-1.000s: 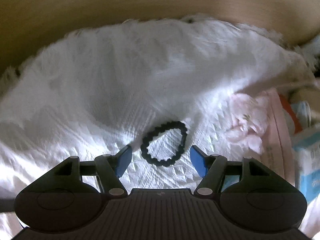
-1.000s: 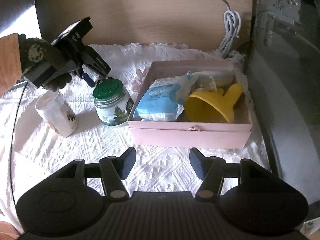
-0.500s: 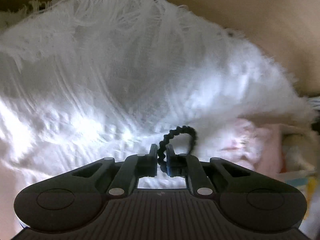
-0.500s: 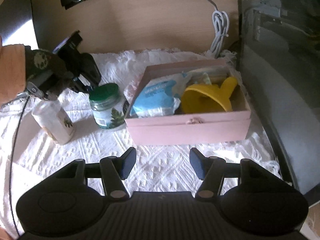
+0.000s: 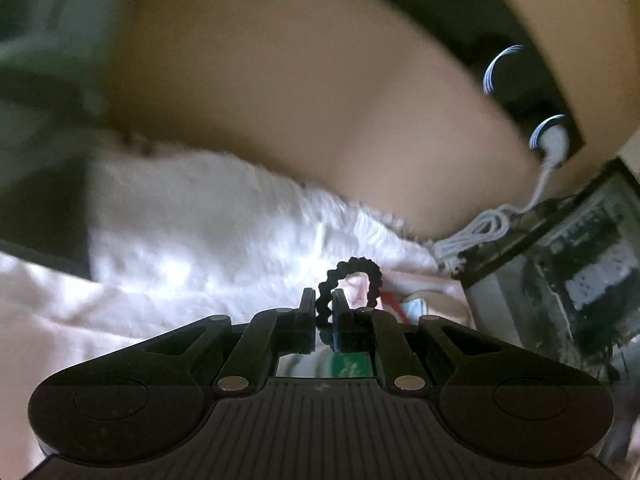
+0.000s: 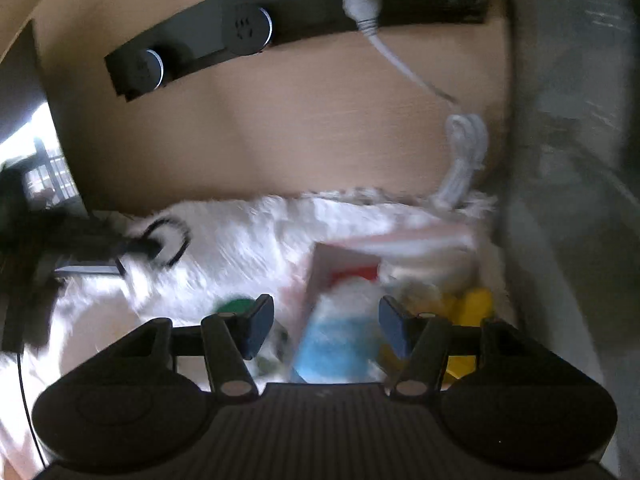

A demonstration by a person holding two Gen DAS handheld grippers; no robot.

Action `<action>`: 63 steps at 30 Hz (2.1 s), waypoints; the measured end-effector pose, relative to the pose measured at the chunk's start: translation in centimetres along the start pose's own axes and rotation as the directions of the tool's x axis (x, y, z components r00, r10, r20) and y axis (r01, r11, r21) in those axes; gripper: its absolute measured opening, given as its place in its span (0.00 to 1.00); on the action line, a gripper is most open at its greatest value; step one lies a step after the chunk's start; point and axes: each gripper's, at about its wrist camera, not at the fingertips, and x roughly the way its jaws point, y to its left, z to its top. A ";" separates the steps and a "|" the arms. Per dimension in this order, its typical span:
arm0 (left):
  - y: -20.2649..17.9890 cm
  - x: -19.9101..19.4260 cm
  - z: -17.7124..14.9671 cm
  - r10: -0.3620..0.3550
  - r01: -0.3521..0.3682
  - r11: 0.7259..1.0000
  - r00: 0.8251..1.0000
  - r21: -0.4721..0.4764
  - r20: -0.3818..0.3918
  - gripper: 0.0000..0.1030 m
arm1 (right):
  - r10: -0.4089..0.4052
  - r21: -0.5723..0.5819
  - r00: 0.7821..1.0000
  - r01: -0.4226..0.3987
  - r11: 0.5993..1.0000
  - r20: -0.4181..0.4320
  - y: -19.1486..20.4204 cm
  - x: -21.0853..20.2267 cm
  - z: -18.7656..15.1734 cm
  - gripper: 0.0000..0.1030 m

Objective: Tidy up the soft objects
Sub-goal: 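Grasp the pink-white soft item with the right gripper while the left holds the bracelet, then lower the bracelet and soft item into the pink box, opening both grippers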

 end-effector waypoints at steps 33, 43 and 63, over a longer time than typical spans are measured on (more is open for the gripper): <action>17.3 -9.9 -7.2 0.064 -0.003 0.979 0.954 -0.204 0.292 0.10 | -0.366 -0.378 0.888 0.249 0.892 -0.278 17.7 17.8 8.5 0.04; 6.8 -12.3 -2.5 0.007 -0.001 1.000 0.940 -0.018 0.340 0.10 | -0.098 -0.402 0.991 0.055 0.914 -0.087 21.0 0.6 10.8 0.04; -10.9 -0.7 -5.3 -0.195 0.189 0.979 0.976 0.072 0.100 0.10 | -0.031 -0.179 1.000 0.031 0.983 0.005 1.6 -6.9 7.0 0.04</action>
